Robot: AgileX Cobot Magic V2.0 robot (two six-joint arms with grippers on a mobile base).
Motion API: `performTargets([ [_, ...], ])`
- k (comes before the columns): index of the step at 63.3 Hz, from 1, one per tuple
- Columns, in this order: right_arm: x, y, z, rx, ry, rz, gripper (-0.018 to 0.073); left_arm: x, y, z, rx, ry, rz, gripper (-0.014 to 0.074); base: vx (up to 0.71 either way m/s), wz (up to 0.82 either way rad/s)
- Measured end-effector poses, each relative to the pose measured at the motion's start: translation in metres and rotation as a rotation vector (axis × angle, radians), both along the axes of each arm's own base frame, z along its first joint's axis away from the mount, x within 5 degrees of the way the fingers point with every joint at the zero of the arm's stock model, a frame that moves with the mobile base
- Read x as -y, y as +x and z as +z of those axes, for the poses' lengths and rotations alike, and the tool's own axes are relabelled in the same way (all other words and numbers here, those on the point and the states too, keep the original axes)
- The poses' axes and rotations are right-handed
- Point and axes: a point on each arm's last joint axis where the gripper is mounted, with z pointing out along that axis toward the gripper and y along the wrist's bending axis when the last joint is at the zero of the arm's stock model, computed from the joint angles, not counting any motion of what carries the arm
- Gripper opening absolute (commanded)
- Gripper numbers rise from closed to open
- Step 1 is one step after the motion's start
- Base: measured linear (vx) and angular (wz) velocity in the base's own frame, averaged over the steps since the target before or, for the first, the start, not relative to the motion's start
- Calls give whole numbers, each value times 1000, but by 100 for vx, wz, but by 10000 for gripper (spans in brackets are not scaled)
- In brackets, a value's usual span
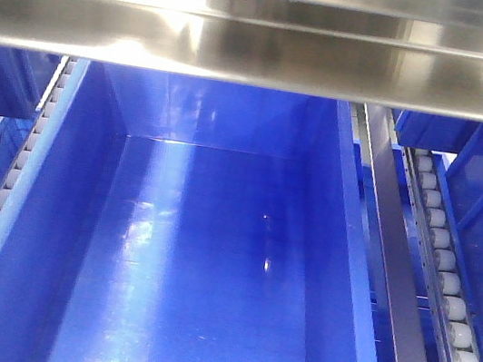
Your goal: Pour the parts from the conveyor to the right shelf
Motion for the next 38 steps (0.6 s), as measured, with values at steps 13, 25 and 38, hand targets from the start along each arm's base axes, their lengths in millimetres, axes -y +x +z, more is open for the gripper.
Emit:
performTargets([
  [13,0,0,0,0,0,0,-9,4,11,9,13,-23,-13,3,0,0],
  [25,0,0,0,0,0,0,-9,16,33,32,-20,-22,-95,7,0,0],
  [38,0,0,0,0,0,0,-9,45,51,37,-73,55,-300,17,0,0],
])
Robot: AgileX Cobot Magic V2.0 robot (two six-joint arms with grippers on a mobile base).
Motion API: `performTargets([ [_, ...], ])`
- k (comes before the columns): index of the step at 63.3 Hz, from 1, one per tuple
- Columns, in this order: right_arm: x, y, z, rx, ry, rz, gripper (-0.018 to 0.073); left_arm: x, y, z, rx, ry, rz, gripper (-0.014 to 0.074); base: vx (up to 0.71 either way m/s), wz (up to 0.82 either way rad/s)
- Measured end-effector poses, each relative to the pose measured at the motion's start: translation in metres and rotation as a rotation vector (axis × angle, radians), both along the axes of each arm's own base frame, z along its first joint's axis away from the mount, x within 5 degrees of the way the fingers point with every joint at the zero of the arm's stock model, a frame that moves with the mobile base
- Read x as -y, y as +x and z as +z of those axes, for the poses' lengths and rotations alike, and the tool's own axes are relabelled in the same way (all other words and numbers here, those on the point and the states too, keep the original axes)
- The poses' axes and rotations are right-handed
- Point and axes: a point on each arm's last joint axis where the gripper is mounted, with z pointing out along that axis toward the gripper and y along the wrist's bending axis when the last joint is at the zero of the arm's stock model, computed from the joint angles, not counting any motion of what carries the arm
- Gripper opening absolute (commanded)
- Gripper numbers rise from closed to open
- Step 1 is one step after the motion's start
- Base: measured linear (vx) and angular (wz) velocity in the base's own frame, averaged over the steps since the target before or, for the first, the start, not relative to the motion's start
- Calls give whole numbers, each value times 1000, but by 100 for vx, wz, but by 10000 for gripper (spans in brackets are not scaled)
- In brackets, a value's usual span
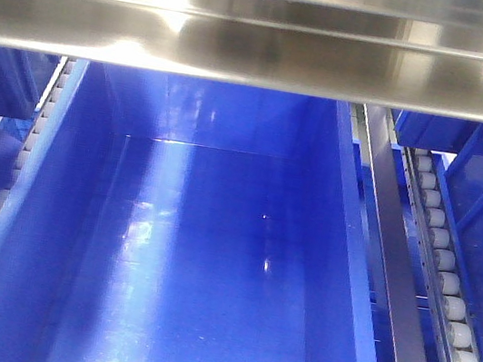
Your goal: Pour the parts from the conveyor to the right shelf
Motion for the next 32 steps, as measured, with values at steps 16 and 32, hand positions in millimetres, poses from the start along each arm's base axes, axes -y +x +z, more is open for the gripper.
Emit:
performTargets([
  [16,0,0,0,-1,0,0,-9,42,25,-21,-169,122,-164,36,0,0],
  [32,0,0,0,-1,0,0,-9,85,77,-25,-321,224,-168,51,0,0],
])
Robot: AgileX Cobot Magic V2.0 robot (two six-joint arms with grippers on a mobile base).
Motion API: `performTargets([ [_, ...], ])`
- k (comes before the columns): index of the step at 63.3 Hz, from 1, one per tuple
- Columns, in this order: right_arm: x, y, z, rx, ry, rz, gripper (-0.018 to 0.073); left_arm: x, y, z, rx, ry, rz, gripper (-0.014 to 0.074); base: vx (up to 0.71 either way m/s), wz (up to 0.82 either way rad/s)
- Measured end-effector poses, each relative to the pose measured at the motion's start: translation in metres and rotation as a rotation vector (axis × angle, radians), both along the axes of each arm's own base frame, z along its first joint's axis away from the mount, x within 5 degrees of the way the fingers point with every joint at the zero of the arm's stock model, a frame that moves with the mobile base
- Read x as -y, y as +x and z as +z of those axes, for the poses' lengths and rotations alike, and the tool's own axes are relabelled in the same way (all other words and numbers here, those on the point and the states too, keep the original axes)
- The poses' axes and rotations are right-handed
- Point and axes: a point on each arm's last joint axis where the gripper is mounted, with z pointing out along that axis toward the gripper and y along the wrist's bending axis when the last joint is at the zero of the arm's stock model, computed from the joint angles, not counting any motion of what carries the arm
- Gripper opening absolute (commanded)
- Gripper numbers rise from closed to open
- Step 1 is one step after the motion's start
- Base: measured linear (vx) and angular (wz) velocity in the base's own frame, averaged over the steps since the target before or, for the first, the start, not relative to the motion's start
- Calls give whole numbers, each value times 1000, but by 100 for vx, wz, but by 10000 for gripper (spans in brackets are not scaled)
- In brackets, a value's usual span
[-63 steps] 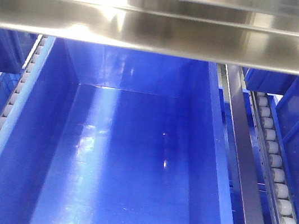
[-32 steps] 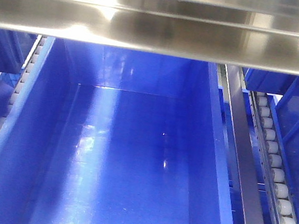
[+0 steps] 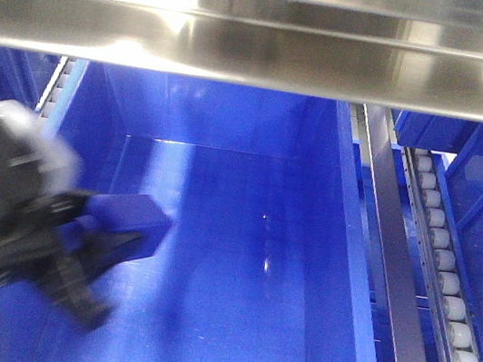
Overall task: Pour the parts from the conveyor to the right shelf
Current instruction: 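Reach the left gripper with the block down into the blue bin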
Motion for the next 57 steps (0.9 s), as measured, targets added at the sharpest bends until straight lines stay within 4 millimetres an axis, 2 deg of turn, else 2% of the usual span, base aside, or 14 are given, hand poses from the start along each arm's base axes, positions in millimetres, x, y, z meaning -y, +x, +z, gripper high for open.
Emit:
performTargets([
  [8,0,0,0,0,0,0,-9,25,31,-8,-80,54,8,55,0,0],
  [21,0,0,0,0,0,0,-9,60,76,-33,-246,173,27,65,0,0],
  [31,0,0,0,0,0,0,-9,76,98,-50,-359,284,33,108,0,0],
  [41,0,0,0,0,0,0,-9,88,116,-61,-432,382,36,209,0,0],
  [57,0,0,0,0,0,0,-9,96,133,-65,-479,480,44,440,0,0],
])
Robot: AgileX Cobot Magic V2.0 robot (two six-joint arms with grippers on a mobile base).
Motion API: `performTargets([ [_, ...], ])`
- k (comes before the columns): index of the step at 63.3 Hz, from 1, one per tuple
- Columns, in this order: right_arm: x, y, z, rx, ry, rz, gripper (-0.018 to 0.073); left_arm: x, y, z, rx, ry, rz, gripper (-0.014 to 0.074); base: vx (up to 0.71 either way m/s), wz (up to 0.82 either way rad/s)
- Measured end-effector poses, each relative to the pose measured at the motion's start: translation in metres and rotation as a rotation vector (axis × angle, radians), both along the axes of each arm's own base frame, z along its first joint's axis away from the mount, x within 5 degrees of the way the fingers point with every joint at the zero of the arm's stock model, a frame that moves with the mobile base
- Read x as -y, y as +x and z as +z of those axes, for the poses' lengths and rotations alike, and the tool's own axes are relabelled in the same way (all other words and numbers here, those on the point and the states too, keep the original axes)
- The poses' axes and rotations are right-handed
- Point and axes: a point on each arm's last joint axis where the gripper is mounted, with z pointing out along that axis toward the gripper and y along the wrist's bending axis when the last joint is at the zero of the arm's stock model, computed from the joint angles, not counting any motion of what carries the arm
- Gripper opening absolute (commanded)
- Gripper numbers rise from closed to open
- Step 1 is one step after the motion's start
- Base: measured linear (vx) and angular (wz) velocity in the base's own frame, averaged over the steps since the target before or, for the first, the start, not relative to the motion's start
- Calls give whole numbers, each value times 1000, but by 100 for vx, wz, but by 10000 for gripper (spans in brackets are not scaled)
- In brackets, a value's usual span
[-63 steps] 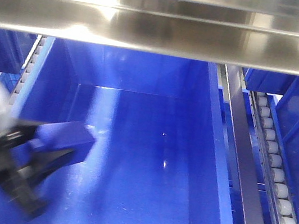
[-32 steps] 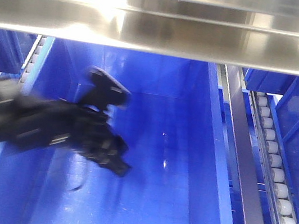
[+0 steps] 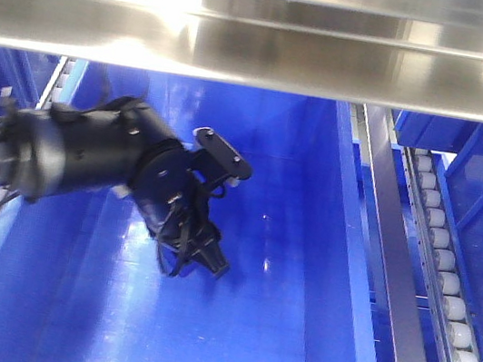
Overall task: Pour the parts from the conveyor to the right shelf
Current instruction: 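Reach the left gripper with the block down into the blue bin, then open the left gripper to release the block into the bin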
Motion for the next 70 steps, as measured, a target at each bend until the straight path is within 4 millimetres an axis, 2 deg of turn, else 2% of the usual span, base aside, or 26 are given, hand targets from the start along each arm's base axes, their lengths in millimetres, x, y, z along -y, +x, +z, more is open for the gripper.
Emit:
performTargets([
  [9,0,0,0,0,0,0,-9,0,1,-1,-6,14,-1,517,0,0],
  [18,0,0,0,0,0,0,-9,0,1,2,-2,13,-1,524,0,0],
  [34,0,0,0,0,0,0,-9,-8,-12,36,56,-33,-5,524,0,0],
  [49,0,0,0,0,0,0,-9,-30,-43,57,172,-152,-4,524,0,0],
  [70,0,0,0,0,0,0,-9,-74,-102,61,347,-321,-35,524,0,0],
])
